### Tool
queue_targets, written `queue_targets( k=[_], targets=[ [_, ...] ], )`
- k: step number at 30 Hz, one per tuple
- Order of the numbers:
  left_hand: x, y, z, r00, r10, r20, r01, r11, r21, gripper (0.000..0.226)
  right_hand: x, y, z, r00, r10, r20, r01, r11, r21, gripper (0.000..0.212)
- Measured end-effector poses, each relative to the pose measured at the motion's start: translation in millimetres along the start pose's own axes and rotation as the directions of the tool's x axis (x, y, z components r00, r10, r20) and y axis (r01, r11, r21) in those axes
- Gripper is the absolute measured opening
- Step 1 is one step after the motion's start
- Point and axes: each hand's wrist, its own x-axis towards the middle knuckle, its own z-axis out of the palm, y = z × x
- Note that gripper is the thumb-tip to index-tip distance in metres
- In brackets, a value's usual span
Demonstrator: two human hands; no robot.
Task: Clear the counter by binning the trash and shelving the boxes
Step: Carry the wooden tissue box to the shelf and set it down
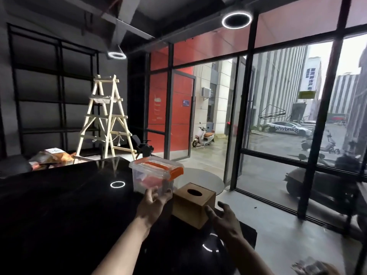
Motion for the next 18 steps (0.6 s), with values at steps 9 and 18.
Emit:
queue_targets(
  k=[9, 18],
  targets=[
    [67.2, -27.6, 29.0, 0.969, -0.114, 0.221, 0.128, 0.99, -0.053, 0.068, 42.9, -6.6, 44.1, 0.989, 0.125, -0.074, -0.118, 0.989, 0.091, 0.081],
    [64.1, -41.3, 27.7, 0.972, -0.119, 0.203, 0.132, 0.99, -0.054, 0.065, 48.0, -1.7, 52.5, 0.981, 0.167, -0.095, -0.155, 0.98, 0.121, 0.077]
  ],
)
